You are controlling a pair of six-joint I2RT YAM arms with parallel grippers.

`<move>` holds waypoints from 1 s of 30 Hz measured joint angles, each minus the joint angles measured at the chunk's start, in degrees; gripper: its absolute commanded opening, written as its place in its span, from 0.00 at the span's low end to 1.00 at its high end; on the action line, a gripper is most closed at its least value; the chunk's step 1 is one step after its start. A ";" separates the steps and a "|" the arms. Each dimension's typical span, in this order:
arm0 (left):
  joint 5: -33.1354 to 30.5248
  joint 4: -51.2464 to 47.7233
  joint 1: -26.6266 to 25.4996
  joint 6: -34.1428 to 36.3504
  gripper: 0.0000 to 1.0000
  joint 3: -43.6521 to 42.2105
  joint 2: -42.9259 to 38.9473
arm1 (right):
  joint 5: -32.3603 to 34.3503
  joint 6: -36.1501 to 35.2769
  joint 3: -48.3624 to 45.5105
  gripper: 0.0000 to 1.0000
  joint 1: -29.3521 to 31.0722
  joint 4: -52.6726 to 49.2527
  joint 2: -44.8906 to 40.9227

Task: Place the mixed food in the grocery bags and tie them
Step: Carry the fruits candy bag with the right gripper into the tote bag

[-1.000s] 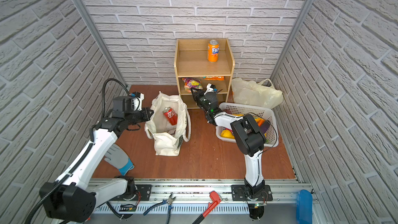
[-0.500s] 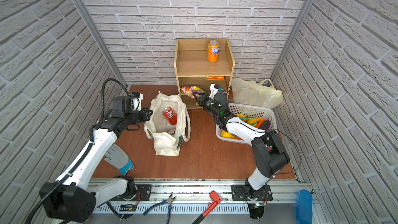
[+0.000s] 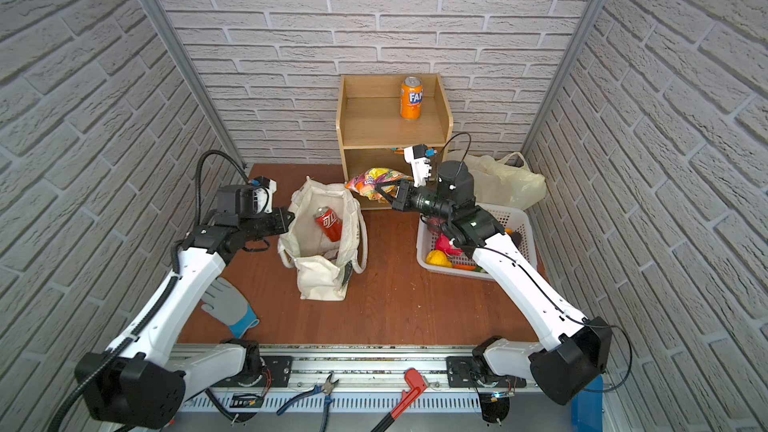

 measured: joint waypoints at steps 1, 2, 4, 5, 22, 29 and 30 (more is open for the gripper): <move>0.00 -0.04 0.00 0.00 0.00 0.04 0.02 | -0.81 -1.66 1.09 0.06 0.46 -1.49 0.48; 0.00 -0.15 0.00 0.00 0.00 0.13 0.07 | -1.42 -3.48 2.45 0.06 1.09 -3.34 1.20; 0.00 -0.37 0.00 0.00 0.00 0.42 0.17 | -2.25 -7.23 5.46 0.06 2.82 -7.17 3.19; 0.00 -0.55 0.00 0.00 0.00 0.55 0.22 | -2.38 -9.16 7.06 0.05 3.93 -9.11 4.42; 0.07 -0.79 0.00 0.00 0.00 0.85 0.48 | 0.55 -27.50 23.98 0.06 15.04 -28.85 26.67; 0.28 -0.68 0.00 -0.04 0.00 0.85 0.66 | 2.19 -31.65 30.10 0.05 17.99 -33.94 33.86; 0.33 -0.66 0.00 -0.07 0.00 0.87 0.70 | 2.40 -32.13 30.86 0.05 18.18 -34.53 34.97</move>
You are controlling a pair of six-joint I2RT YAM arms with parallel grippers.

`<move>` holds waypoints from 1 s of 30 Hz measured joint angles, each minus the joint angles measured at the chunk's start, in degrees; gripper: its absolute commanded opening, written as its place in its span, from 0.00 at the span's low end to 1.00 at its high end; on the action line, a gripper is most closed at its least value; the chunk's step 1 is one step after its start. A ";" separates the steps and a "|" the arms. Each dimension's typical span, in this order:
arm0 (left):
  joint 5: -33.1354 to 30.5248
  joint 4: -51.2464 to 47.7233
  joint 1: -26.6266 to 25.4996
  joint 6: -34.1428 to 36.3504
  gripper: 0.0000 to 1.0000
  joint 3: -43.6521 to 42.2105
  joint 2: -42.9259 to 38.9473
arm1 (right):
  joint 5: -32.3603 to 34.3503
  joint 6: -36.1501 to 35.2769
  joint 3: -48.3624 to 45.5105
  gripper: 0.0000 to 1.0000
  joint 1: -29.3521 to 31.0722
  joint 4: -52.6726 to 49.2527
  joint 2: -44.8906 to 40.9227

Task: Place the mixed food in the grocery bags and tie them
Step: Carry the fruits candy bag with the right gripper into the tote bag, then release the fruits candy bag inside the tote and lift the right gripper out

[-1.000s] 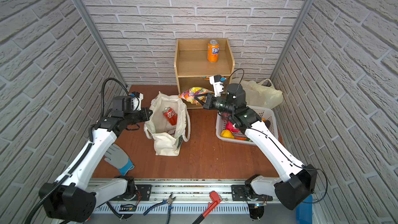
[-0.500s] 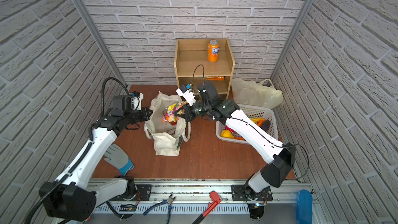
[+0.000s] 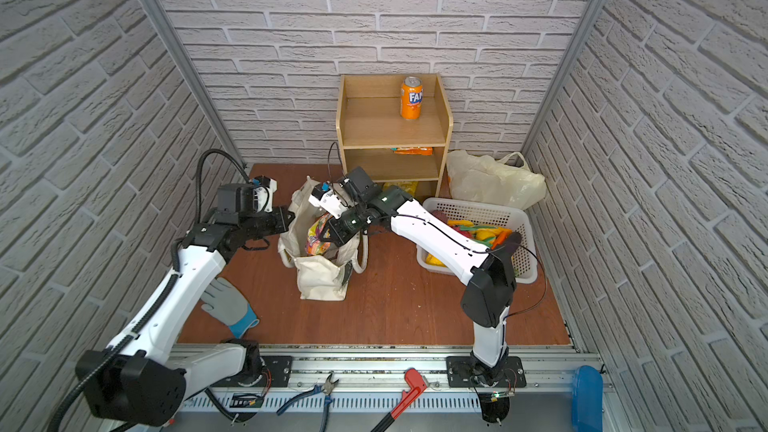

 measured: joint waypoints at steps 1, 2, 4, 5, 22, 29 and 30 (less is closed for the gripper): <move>0.04 0.04 0.00 0.00 0.00 0.00 0.07 | 0.13 -0.24 0.46 0.06 0.20 -0.20 0.83; 0.13 0.02 0.00 0.00 0.00 0.02 0.13 | 0.26 -0.46 0.90 0.06 0.35 -0.42 1.79; 0.26 0.07 0.00 -0.02 0.00 0.15 0.35 | 0.37 -0.68 1.86 0.06 0.68 -1.09 3.72; 0.37 0.09 0.00 -0.02 0.00 0.24 0.50 | 0.35 -0.70 2.56 0.06 0.92 -1.42 5.14; 1.05 0.09 -0.07 -0.07 0.00 0.72 1.40 | 1.16 1.75 0.46 0.07 0.96 -0.79 14.78; 1.01 -0.02 -0.07 0.00 0.00 0.72 1.05 | 11.30 6.05 -1.38 0.45 0.96 -2.64 14.64; 1.01 -0.04 -0.07 0.00 0.00 0.72 0.96 | 12.55 6.84 -1.64 0.49 1.05 -2.89 14.43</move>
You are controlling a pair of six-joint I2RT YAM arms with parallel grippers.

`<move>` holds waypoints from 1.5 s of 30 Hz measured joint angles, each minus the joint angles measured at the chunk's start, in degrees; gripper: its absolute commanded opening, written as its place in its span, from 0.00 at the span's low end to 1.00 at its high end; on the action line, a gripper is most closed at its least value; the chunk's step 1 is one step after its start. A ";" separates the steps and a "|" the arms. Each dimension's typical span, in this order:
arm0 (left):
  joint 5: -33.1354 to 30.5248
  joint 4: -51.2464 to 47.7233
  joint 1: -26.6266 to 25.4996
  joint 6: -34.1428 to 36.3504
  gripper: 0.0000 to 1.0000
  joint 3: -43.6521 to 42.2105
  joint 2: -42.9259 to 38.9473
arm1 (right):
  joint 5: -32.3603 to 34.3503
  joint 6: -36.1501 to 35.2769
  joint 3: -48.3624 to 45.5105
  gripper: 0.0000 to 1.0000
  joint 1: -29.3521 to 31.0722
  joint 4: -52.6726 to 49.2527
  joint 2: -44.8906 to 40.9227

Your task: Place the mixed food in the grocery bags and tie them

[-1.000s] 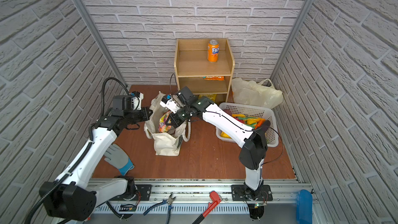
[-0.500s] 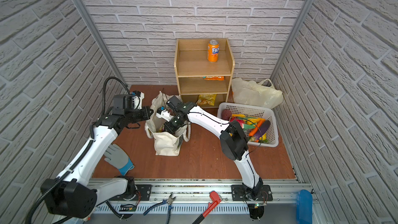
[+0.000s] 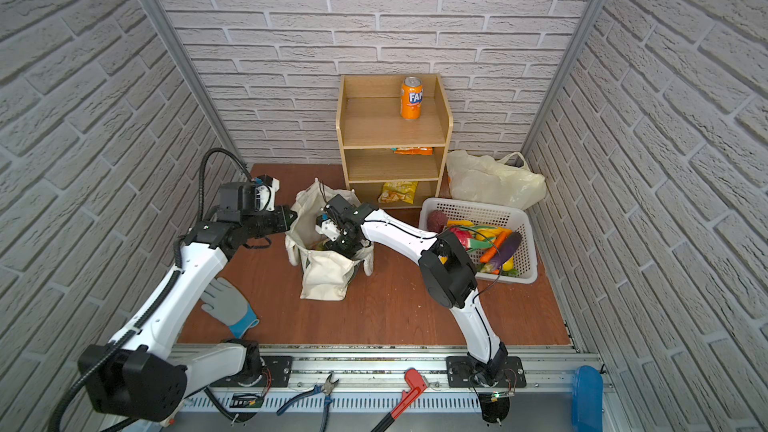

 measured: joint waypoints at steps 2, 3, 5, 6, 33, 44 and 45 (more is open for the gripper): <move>0.00 0.00 0.00 0.00 0.00 0.00 -0.09 | 1.73 0.96 -0.50 0.56 0.13 -0.22 -0.46; 0.00 0.00 0.00 0.00 0.00 0.00 -0.11 | 2.58 1.42 -0.70 0.59 0.15 -0.24 -0.72; 0.00 0.00 0.00 0.00 0.00 0.00 -0.20 | 3.80 2.08 -0.87 0.61 0.13 -0.52 -1.31; 0.00 -0.02 0.00 0.00 0.00 0.00 -0.22 | 4.26 2.38 -0.87 0.63 0.13 -0.59 -1.73; -0.70 -0.39 0.07 0.04 0.00 0.00 -0.70 | 8.00 9.18 -16.00 0.81 -9.68 4.44 -30.69; -1.33 -1.75 0.66 0.04 0.00 0.24 -0.87 | 0.74 12.83 -16.13 0.06 -8.85 8.79 -22.03; -1.77 -2.67 1.33 0.04 0.00 0.74 -0.85 | 0.55 13.03 -15.67 0.06 -8.44 8.72 -22.03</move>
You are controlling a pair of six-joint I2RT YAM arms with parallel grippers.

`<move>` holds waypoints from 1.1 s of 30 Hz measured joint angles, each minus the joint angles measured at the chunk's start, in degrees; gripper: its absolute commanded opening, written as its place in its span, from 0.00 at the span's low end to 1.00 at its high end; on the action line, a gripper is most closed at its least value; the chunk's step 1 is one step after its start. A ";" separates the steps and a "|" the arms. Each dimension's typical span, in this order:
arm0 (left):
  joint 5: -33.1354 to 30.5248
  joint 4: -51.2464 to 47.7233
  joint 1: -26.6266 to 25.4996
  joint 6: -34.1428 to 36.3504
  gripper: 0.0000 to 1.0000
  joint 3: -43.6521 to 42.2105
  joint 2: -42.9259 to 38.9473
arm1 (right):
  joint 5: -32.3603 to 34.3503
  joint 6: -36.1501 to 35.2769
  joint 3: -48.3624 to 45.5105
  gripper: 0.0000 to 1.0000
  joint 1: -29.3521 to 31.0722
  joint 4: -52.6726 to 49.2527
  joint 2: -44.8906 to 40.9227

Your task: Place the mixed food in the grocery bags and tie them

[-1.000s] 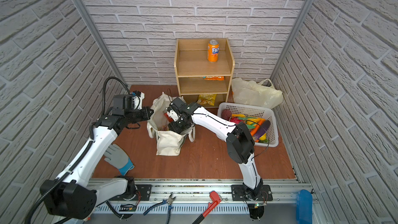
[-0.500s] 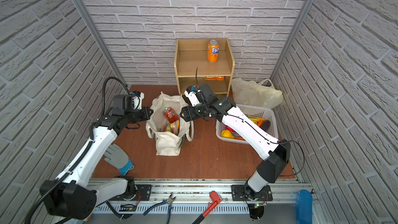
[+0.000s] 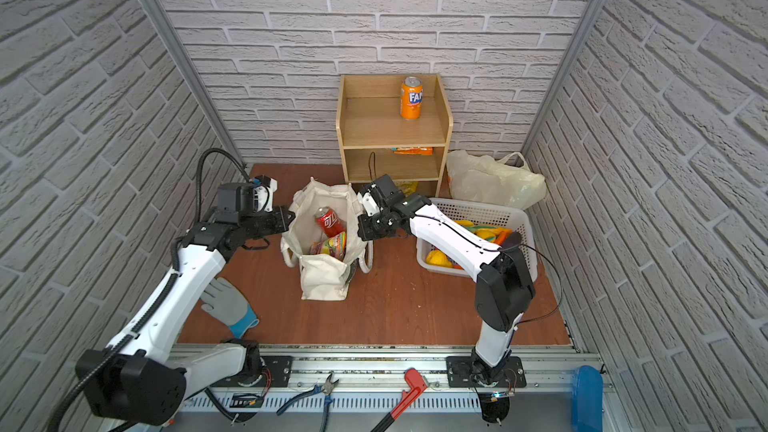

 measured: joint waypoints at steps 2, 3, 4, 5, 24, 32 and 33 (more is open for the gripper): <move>-0.57 -2.54 2.49 -0.02 0.00 1.64 0.00 | -0.13 0.50 2.10 0.06 1.36 0.04 0.00; -0.63 -3.76 4.26 -0.04 0.00 2.54 0.00 | -0.17 0.87 3.41 0.06 2.32 0.31 -0.02; -0.50 -4.61 6.08 -0.07 0.00 3.26 0.00 | -0.31 1.18 4.31 0.05 3.08 0.46 -0.02; -0.24 -5.62 8.31 -0.07 0.00 4.02 0.00 | -0.52 1.84 5.31 0.05 3.96 0.94 -0.04; 0.44 -8.41 27.89 2.73 0.00 16.48 11.91 | -1.40 7.23 27.54 0.06 8.46 12.28 21.00; -0.59 -3.56 29.53 2.78 0.00 18.32 17.81 | -1.33 8.46 38.38 0.09 8.98 12.28 28.52; -0.61 -3.15 29.66 2.80 0.00 18.34 18.38 | -1.31 8.57 39.17 0.15 9.03 12.28 28.92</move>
